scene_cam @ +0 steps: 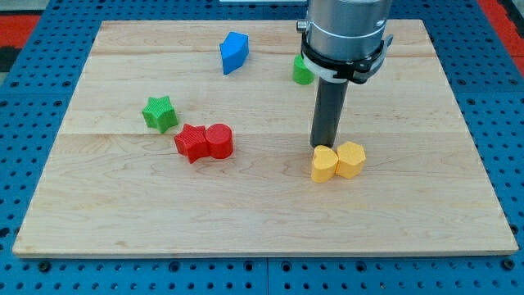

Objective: Move your arm towards the green star

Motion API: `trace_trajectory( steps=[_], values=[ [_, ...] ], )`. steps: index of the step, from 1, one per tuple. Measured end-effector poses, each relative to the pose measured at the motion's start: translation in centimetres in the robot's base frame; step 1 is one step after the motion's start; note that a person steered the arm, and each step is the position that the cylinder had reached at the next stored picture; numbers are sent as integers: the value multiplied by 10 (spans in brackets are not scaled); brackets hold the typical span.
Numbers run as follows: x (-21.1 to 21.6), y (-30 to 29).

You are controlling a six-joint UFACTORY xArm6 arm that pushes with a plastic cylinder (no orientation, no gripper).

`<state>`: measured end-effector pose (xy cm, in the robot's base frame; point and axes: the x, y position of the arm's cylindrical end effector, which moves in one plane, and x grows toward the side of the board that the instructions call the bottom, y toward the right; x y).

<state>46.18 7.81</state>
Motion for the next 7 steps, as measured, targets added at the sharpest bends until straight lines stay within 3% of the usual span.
trace_trajectory(
  steps=[4, 7],
  values=[
    [-83, -17],
    [-91, -86]
  ],
)
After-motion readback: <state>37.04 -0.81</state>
